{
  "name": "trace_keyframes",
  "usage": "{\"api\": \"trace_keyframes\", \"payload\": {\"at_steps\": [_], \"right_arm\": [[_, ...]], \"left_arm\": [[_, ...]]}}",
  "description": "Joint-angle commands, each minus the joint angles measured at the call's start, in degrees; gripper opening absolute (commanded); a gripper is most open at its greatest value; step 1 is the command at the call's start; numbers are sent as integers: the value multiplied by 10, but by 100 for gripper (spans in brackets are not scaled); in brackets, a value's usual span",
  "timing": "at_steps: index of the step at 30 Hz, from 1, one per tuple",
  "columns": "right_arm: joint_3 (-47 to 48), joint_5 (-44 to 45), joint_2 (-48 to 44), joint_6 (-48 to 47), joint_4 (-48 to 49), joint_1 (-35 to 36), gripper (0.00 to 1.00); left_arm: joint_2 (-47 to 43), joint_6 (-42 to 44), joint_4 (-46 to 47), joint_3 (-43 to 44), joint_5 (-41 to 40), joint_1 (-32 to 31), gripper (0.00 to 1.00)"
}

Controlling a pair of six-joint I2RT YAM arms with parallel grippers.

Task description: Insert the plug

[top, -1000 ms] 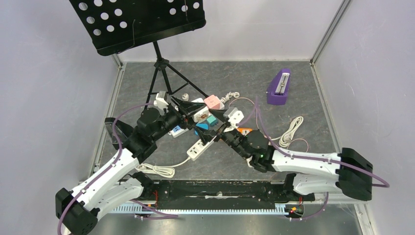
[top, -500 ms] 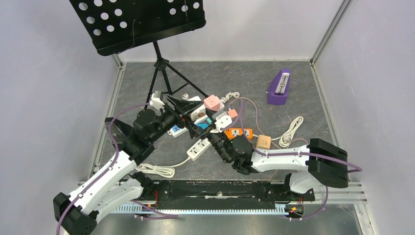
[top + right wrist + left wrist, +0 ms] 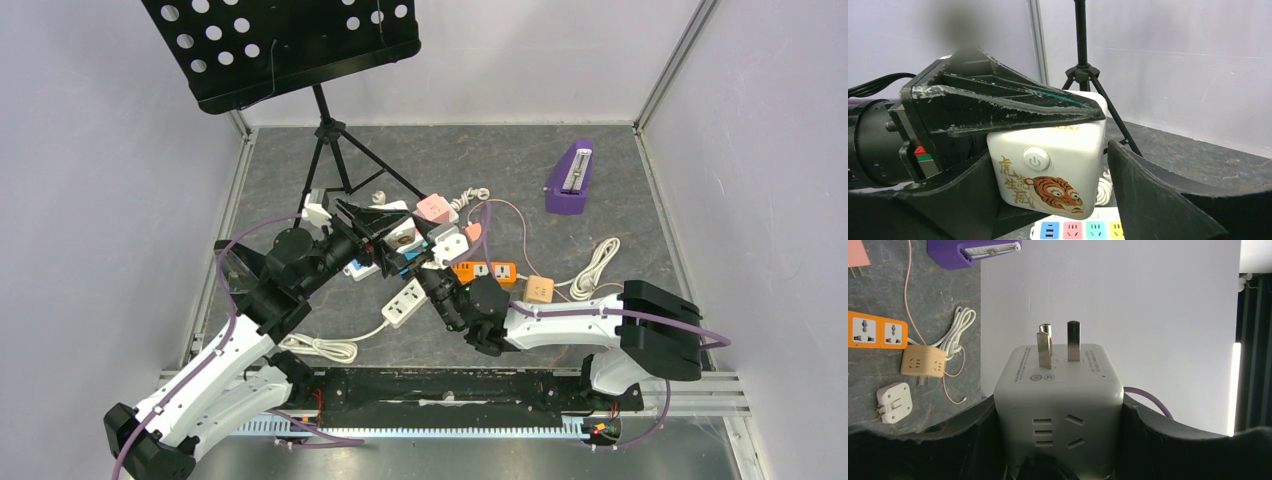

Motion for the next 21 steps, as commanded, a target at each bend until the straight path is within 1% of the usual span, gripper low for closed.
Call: {"api": "trace_keyframes", "payload": {"at_steps": [1,2,3,5,6,7,8,9,11,13,16,19,21], "right_arm": [[30,28,3,-9,17,-5,68],[33,26,2,-5,4,-5,61],[35,23,-1,-2,-7,-5,55],[30,22,-11,3,-21,-5,42],[28,22,-17,6,-30,-6,36],[26,21,-26,7,-47,-6,29],[24,19,-38,11,-60,-7,23],[20,12,-49,14,-76,-8,18],[12,-5,-78,20,-116,-12,11],[8,-26,-116,28,-171,-18,7],[2,-90,-172,50,-255,-41,3],[24,-168,-211,78,-379,-70,3],[50,-232,-232,108,-468,-100,2]], "left_arm": [[-14,-34,11,4,12,-3,11],[-14,-33,11,5,12,-3,12],[-14,-31,10,5,12,-3,16],[-14,-24,2,8,11,-3,37],[-17,-18,-6,7,8,-3,50],[-19,-11,-12,7,5,-3,60],[-22,1,-20,7,0,-3,68],[-27,9,-29,6,-6,-2,73],[-37,40,-45,4,-22,-2,76],[-46,65,-68,10,-38,-2,78],[-51,125,-93,27,-52,-2,79],[-45,220,-129,56,-58,-2,80],[-42,305,-151,77,-64,-2,80]]}}
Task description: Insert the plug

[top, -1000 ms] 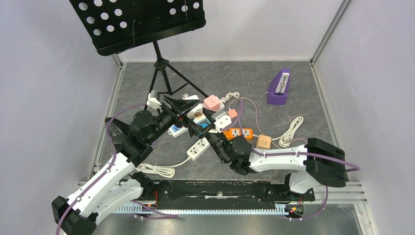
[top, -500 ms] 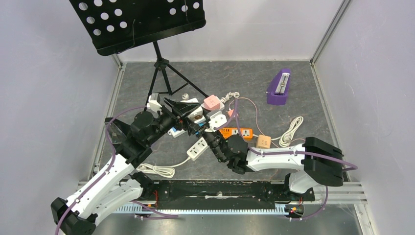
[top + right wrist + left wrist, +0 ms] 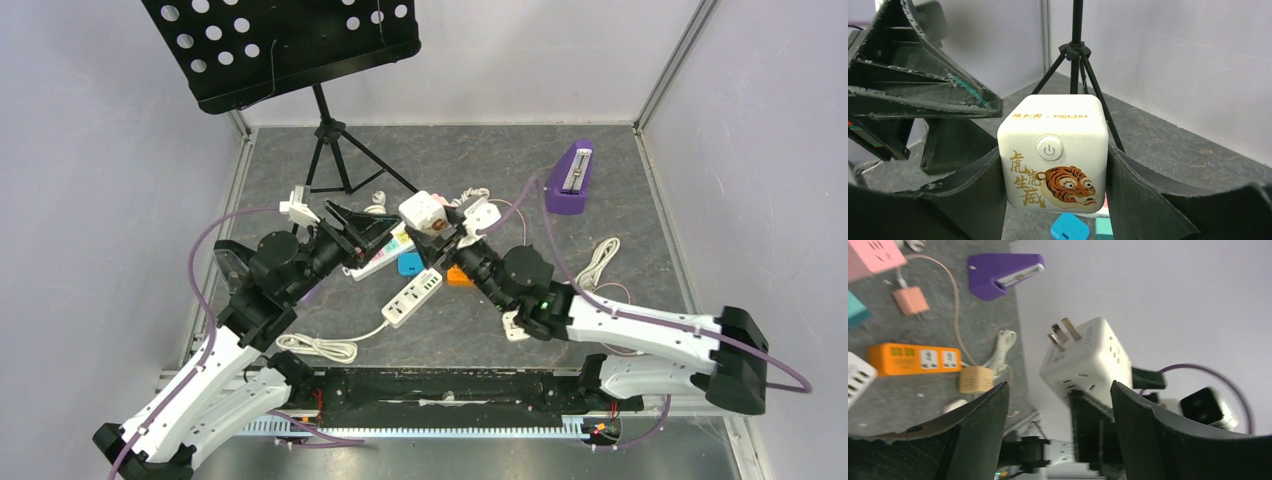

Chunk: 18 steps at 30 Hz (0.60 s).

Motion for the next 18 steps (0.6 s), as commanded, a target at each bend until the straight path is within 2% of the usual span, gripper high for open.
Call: {"api": "trace_keyframes", "payload": {"at_steps": [1,5,9,13,18], "right_arm": [[61,-162,-62,70,-197,-60,2],[123,-238,-74,121,-333,-102,0],[176,-288,-65,131,-440,-112,0],[212,-318,-49,131,-500,-114,0],[248,-325,-18,117,-566,-118,0]], "left_arm": [[6,232,-70,58,-30,-2,80],[0,405,-71,65,-31,-2,80],[0,513,-43,51,32,-2,80],[12,550,-54,58,39,-2,80],[25,525,-120,93,-42,-2,74]]}}
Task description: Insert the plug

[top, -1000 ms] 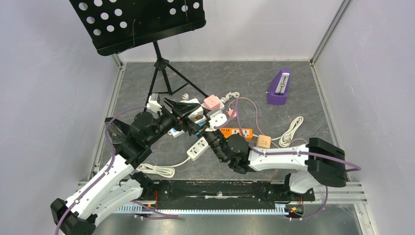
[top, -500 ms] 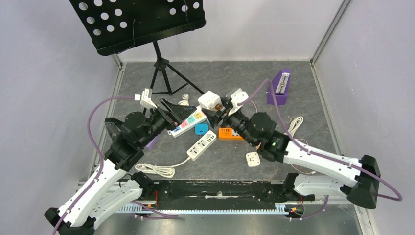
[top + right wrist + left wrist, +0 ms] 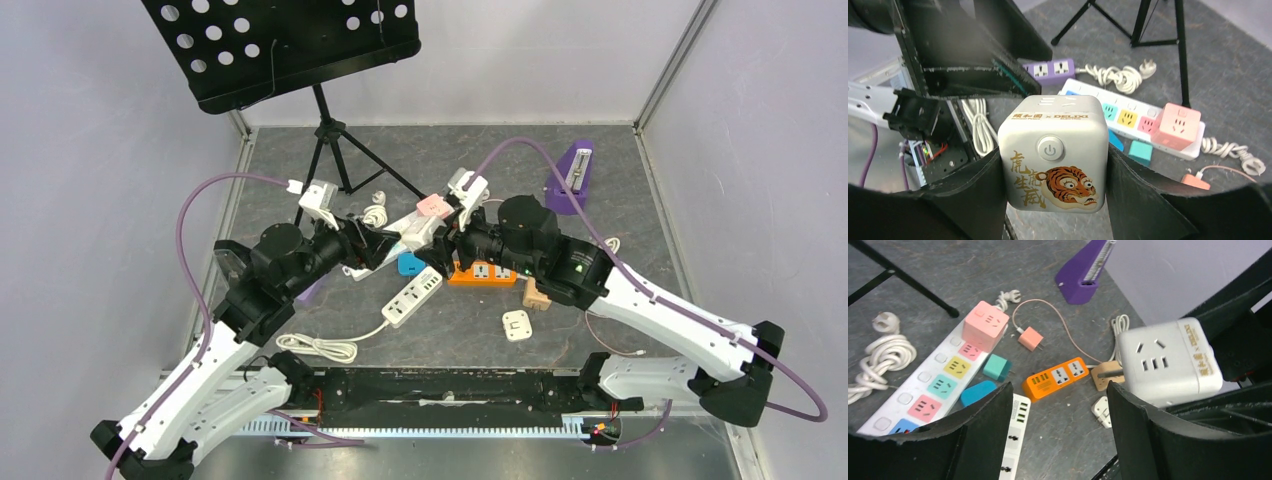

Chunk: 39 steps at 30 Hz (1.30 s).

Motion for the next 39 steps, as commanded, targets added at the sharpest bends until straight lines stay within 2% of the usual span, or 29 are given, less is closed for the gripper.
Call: {"api": "trace_keyframes", "payload": {"at_steps": [1,4,6,8,13,17,22,27,33,39], "right_arm": [[46,-35,21,-6,-61,-5,0],[44,-50,24,-14,-63,-6,0],[45,-42,23,-9,-63,-6,0],[49,-34,22,2,-61,-8,0],[82,-33,36,50,-77,-25,0],[101,-56,46,72,-93,-36,0],[98,-81,46,92,-87,-45,0],[103,-102,59,94,-88,-52,0],[111,-105,81,97,-81,-57,0],[109,-118,97,101,-67,-59,0]], "left_arm": [[11,33,-44,45,-42,-2,73],[15,27,-49,48,3,-2,73],[11,68,-61,54,52,-2,73],[-6,118,-80,49,60,-2,73],[-47,328,-59,5,145,-3,72],[-54,464,52,-61,187,-4,71],[-34,505,154,-86,192,-7,79],[2,527,197,-76,181,-23,80],[23,545,198,-77,205,-53,81],[38,530,214,-82,189,-72,82]]}}
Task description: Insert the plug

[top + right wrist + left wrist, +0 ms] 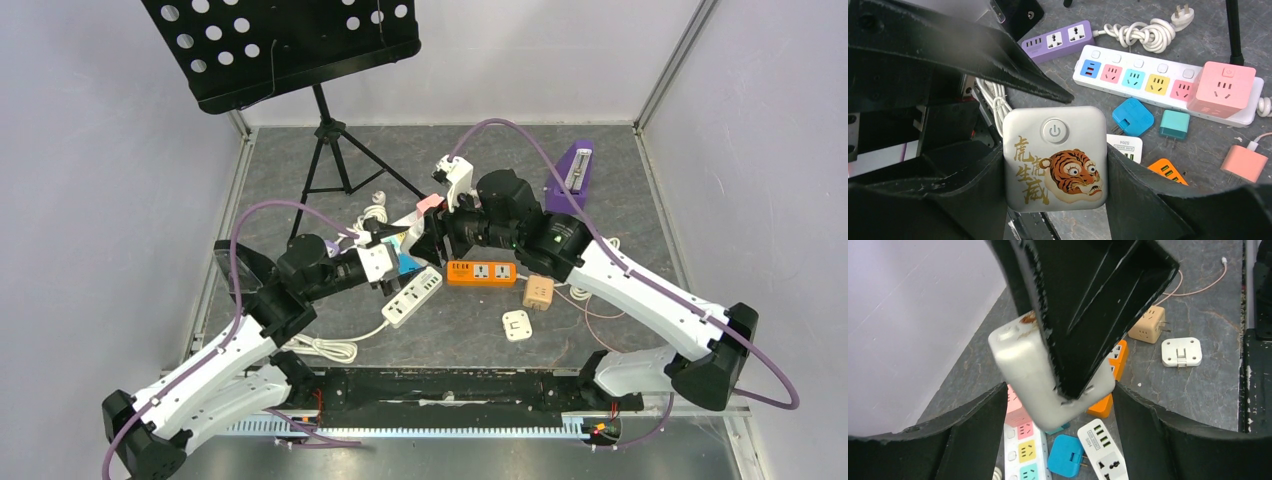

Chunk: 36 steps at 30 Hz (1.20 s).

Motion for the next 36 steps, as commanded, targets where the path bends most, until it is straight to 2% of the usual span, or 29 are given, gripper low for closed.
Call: {"api": "trace_keyframes", "payload": {"at_steps": [1,9,12,14,17,19,21,22,23,30,33,36], "right_arm": [[27,-20,6,13,41,-1,0],[10,-5,-2,14,70,-1,0],[0,-10,-9,20,90,-1,0],[-8,-9,-12,21,101,-2,0],[-21,-5,-17,26,119,-1,0],[-33,-5,-22,31,137,-1,0],[-43,-2,-25,37,154,-1,0],[-46,3,-26,39,159,-1,3],[-51,7,-28,41,167,-1,8],[-76,39,-36,69,196,-1,45],[-77,29,-31,74,196,-1,51],[-79,23,-29,76,198,-1,53]], "left_arm": [[5,4,74,-1,6,-13,82],[7,-53,95,-12,-31,-20,82],[10,-96,105,-15,-64,-23,76],[10,-127,124,-22,-88,-24,70],[10,-152,151,-34,-93,-27,54],[13,-160,158,-38,-98,-28,39],[17,-162,158,-37,-107,-31,18],[19,-164,157,-36,-112,-32,5],[19,-167,158,-35,-115,-32,2],[8,-174,171,-36,-132,-33,2],[3,-170,170,-38,-136,-33,2],[1,-168,166,-39,-140,-33,2]]}}
